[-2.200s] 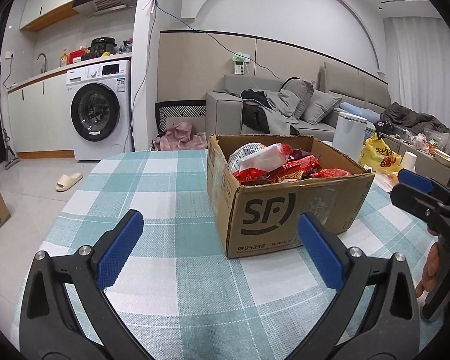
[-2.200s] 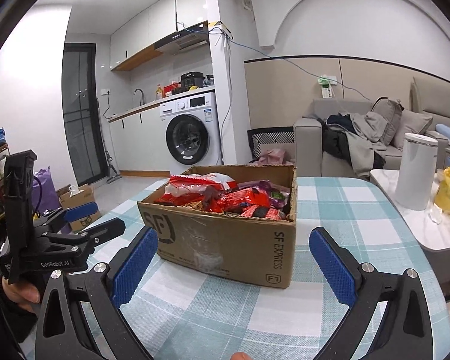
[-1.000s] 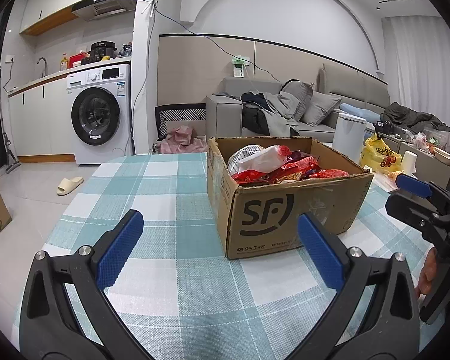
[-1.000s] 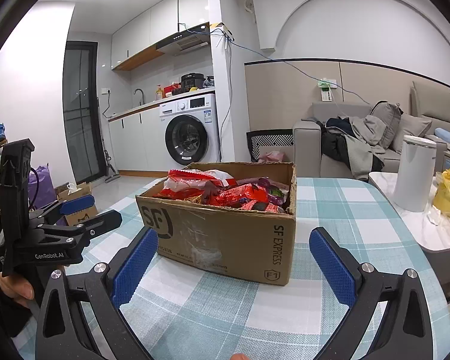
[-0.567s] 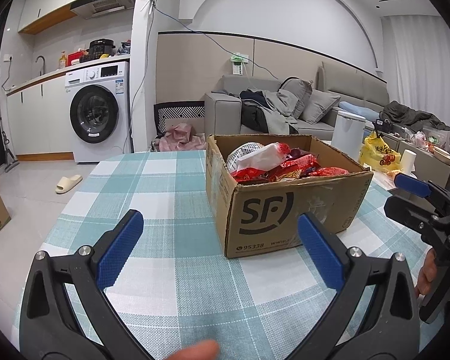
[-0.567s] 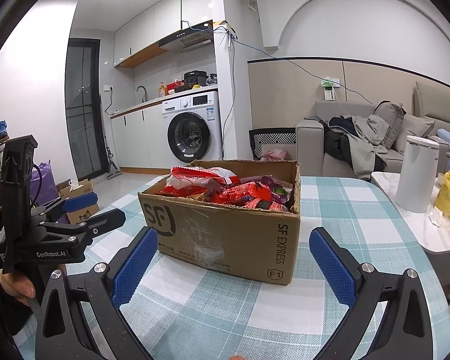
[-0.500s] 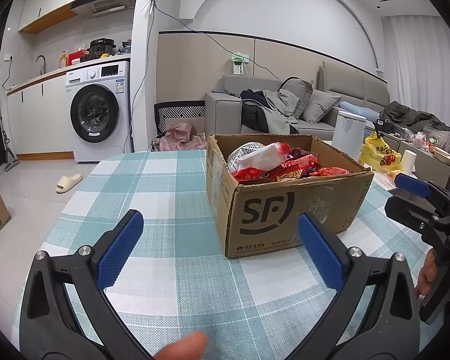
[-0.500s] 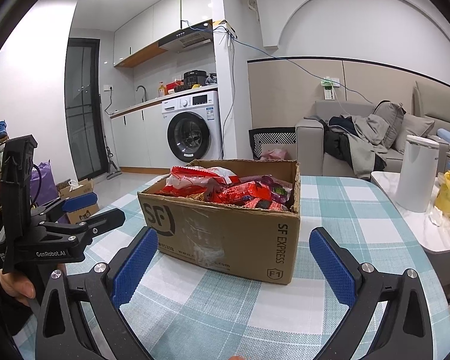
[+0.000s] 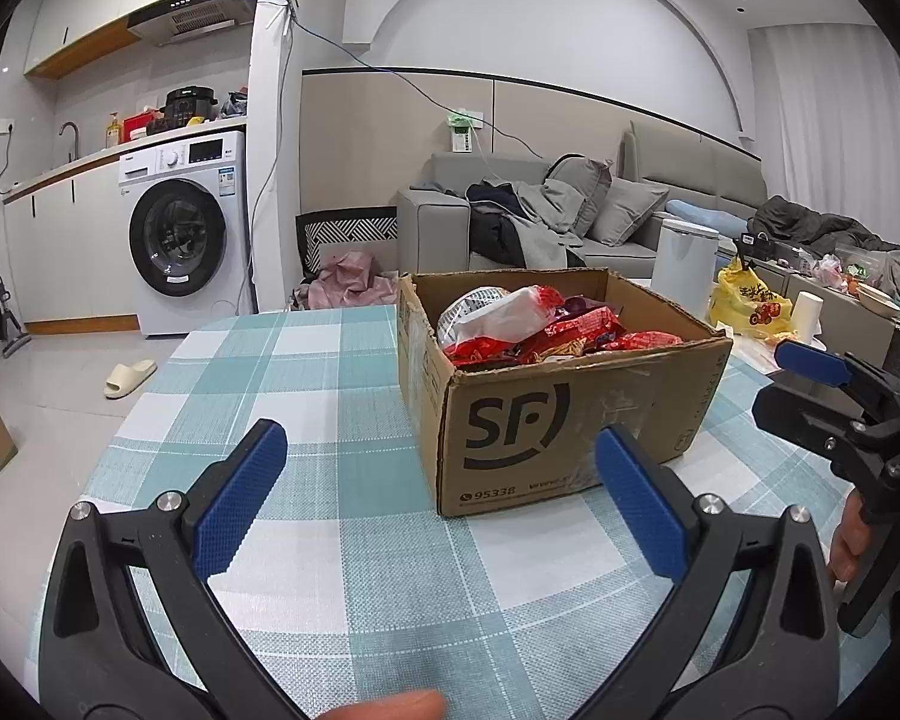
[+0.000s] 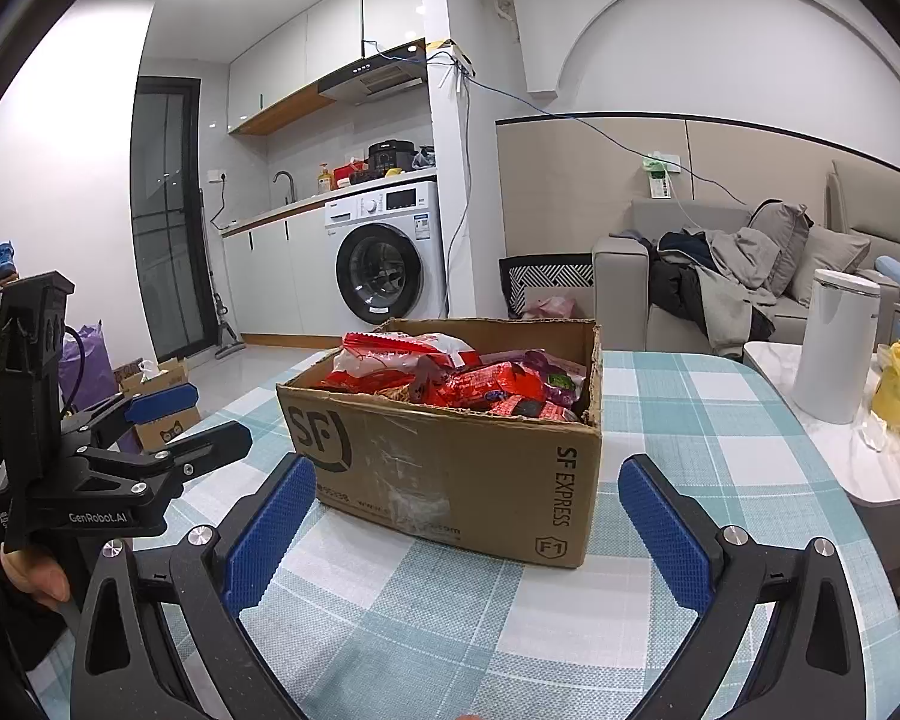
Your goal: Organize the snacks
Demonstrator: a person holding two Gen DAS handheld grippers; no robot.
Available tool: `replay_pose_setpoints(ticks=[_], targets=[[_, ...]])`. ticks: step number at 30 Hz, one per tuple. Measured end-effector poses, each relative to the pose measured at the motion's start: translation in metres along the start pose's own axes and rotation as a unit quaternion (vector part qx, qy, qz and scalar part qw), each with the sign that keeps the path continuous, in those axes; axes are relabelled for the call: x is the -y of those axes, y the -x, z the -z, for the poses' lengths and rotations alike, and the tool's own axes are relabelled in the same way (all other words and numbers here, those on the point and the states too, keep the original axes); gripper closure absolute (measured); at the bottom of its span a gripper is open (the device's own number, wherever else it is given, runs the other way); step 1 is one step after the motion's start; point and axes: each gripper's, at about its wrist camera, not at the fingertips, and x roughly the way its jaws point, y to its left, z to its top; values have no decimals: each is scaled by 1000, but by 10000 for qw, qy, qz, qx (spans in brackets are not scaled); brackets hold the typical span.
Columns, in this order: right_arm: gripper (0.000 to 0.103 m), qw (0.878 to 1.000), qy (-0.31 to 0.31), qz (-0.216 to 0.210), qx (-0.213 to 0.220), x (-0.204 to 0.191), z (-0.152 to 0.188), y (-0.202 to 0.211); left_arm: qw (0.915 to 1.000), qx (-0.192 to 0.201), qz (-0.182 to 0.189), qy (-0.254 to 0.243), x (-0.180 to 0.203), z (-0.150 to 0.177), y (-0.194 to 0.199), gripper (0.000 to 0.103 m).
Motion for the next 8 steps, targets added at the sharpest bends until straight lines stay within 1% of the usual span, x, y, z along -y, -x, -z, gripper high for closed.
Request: replay_pose_setpoints(ticks=[8], targets=[[0, 10000, 4, -4, -3, 0, 0, -1, 10000, 6, 0, 11, 0, 1, 1, 0]])
